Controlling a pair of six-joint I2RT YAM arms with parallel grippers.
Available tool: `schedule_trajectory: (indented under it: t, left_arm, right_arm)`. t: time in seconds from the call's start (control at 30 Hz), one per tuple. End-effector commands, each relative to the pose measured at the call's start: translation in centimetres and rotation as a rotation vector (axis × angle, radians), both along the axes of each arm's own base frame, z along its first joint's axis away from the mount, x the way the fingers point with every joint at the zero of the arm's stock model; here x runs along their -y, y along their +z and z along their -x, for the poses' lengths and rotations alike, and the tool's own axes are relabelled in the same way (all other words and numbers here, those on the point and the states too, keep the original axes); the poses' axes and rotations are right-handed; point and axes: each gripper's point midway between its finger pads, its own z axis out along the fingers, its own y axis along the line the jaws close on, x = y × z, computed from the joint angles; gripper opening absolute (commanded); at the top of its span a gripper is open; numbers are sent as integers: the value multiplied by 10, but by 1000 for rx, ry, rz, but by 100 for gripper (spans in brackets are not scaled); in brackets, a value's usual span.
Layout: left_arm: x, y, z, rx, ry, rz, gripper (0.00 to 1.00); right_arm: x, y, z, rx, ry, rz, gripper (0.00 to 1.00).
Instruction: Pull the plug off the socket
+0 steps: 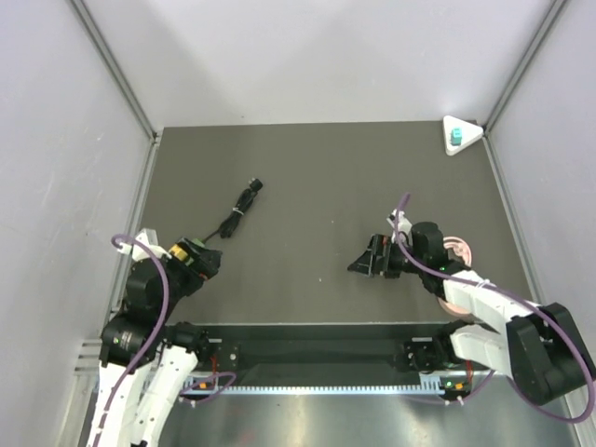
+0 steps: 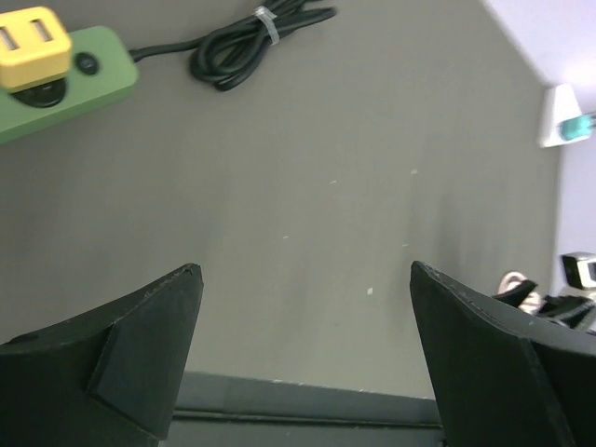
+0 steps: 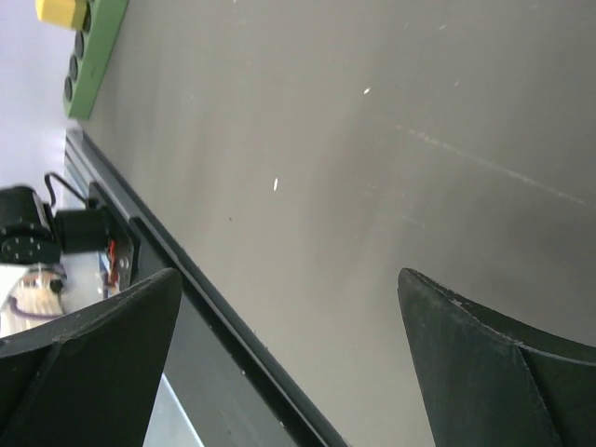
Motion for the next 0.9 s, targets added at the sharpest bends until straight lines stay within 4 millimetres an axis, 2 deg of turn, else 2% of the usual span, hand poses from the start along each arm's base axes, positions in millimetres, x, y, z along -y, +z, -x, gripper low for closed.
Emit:
schedule_trajectory:
  t: [0.0,0.1,0.13,0.17,0.23,0.27,0.33,0.37,0.4,0.47,0.5,0.53,0.63,0.77,0.87]
  left_arm:
    - [-11,-11,1,-126,20,-94,97]
    - [-19,-22,1,-212,50,-147,97]
    - [-31,-29,6,-259,123,-167,96]
    - [-37,-30,7,-285,162,-173,96]
    - [-42,-29,7,-305,200,-184,94]
    - [-40,-26,4,-302,185,-187,94]
    - [-39,-26,0,-312,170,-202,93]
    - [-46,-22,-4,-324,212,-222,92]
    - [-51,-25,0,-362,242,-237,91]
    - [-61,-26,-3,-405,310,-270,91]
    - [-71,-26,-3,-418,369,-304,91]
    - [-74,-30,-3,-441,392,-311,92]
    - [-68,-44,-11,-532,411,-299,92]
    - [-53,-47,-31,-571,417,-231,91]
    - [-62,-46,-45,-552,459,-256,88]
  right_arm:
    - [-15,22,-7,90,104,-29,100]
    - [-28,29,-11,117,132,-15,100]
    - [-38,31,-5,125,168,-14,100]
    - [-44,36,-9,140,166,-8,100]
    - [-63,43,0,165,219,-14,100]
    - [-70,47,-3,186,217,-8,100]
    - [-90,53,8,215,266,-11,100]
    - [-98,54,3,228,259,1,100]
    - [-110,55,12,235,298,-3,100]
    - [-127,57,14,249,324,-10,100]
    - [-137,56,22,252,354,-16,100]
    - [-143,55,24,251,365,-18,100]
    - [-165,53,36,224,408,-37,100]
    - [-188,57,42,228,429,-51,100]
    - [-200,60,45,234,445,-60,100]
